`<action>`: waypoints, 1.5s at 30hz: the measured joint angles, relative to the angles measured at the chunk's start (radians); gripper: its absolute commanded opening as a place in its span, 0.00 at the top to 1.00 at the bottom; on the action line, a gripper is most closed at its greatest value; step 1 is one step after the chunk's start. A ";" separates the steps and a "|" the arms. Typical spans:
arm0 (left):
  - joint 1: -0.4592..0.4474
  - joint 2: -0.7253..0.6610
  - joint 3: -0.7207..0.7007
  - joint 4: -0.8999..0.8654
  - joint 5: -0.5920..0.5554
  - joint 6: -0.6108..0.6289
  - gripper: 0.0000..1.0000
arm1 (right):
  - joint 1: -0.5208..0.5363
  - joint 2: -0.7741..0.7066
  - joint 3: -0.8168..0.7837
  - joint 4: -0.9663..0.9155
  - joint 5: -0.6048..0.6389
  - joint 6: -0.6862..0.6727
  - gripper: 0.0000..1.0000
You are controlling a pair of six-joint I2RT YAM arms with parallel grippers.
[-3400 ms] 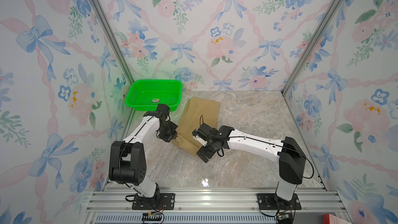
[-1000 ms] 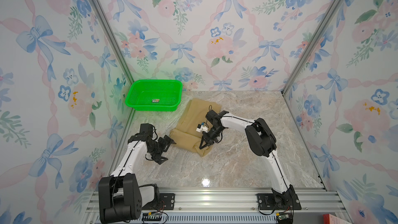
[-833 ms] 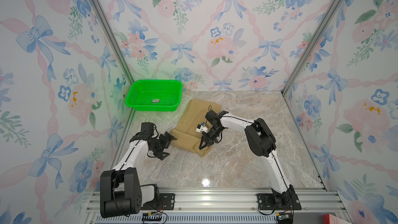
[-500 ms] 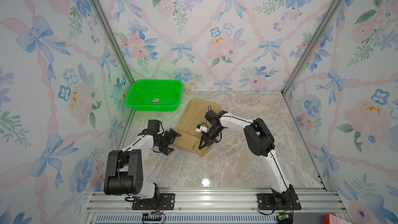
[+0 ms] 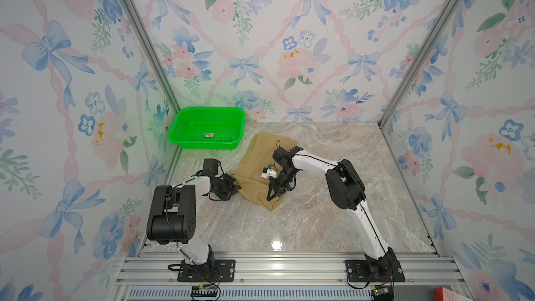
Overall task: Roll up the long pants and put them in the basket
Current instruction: Roll the long pant at the center of the board.
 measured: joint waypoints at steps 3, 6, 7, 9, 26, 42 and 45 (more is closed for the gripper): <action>-0.005 0.005 0.059 -0.104 -0.020 0.030 1.00 | 0.040 -0.057 0.000 -0.007 0.101 -0.018 0.00; -0.005 -0.010 0.125 -0.226 -0.042 0.068 1.00 | 0.097 -0.127 0.000 -0.029 0.341 -0.038 0.00; -0.003 -0.021 0.145 -0.262 -0.045 0.079 1.00 | 0.117 -0.143 0.000 -0.038 0.423 -0.042 0.00; -0.003 -0.044 0.182 -0.331 -0.044 0.095 1.00 | 0.157 -0.172 -0.003 -0.046 0.573 -0.042 0.00; 0.007 0.041 0.374 -0.594 0.079 0.199 1.00 | 0.530 -0.251 -0.106 0.109 1.280 -0.053 0.00; 0.086 0.021 0.315 -0.597 0.125 0.199 1.00 | 0.523 -0.121 -0.143 0.209 1.458 -0.073 0.74; 0.099 0.009 0.292 -0.596 0.128 0.199 1.00 | 0.514 -0.082 -0.093 0.186 1.413 -0.065 0.86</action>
